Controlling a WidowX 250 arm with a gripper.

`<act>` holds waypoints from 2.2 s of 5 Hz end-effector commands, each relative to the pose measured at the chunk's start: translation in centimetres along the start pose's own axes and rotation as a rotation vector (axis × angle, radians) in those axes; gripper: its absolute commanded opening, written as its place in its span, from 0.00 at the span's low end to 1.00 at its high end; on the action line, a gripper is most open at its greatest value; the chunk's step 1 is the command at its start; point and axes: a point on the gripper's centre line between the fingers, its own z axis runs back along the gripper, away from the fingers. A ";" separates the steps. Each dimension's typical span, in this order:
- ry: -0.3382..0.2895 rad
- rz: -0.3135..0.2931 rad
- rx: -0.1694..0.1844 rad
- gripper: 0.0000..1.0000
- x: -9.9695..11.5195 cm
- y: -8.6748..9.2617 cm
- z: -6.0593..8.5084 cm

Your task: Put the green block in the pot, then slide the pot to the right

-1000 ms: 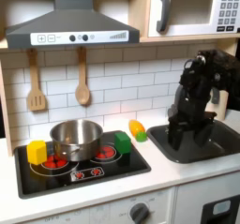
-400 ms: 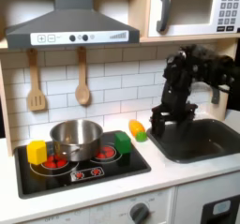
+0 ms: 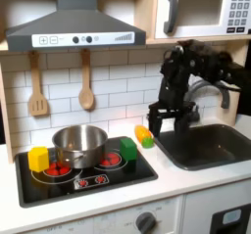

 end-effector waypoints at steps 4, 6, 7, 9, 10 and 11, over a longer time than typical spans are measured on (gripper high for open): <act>-0.011 0.067 0.036 1.00 6.0 0.9 -2.6; -0.016 0.079 0.037 1.00 7.5 1.4 -3.6; -0.010 0.061 0.047 1.00 7.9 1.4 -4.2; -0.003 0.042 0.054 1.00 8.7 1.5 -5.3; 0.006 0.038 0.063 1.00 9.2 1.7 -6.1; 0.019 0.029 0.064 1.00 9.3 1.7 -6.9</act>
